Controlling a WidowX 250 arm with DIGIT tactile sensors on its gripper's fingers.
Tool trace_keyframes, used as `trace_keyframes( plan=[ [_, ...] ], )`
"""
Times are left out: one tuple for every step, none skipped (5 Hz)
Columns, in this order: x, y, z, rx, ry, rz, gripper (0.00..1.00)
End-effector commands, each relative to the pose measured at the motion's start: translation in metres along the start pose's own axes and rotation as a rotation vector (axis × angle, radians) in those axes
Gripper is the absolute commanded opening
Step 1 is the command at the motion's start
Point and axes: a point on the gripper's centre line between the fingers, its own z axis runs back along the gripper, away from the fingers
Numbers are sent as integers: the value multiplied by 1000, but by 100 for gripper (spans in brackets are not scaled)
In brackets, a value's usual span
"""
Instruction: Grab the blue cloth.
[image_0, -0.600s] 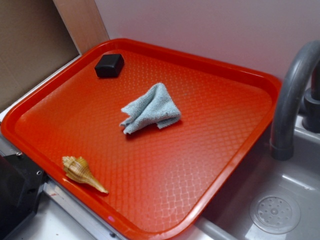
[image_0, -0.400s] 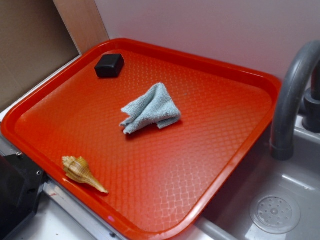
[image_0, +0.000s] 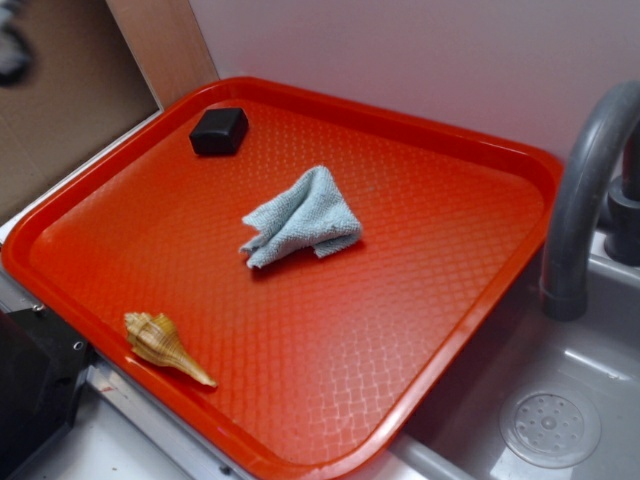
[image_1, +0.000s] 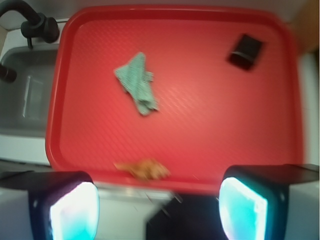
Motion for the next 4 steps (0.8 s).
trace_keyframes(
  plan=[
    [48,-39,-53,-49,-217,-134,100],
    [64,-35,-95,-8,-198,-181,100],
    [72,-22,-130,6,-151,-221,100],
    [67,-4,-168,18,-108,-290,100]
  ],
)
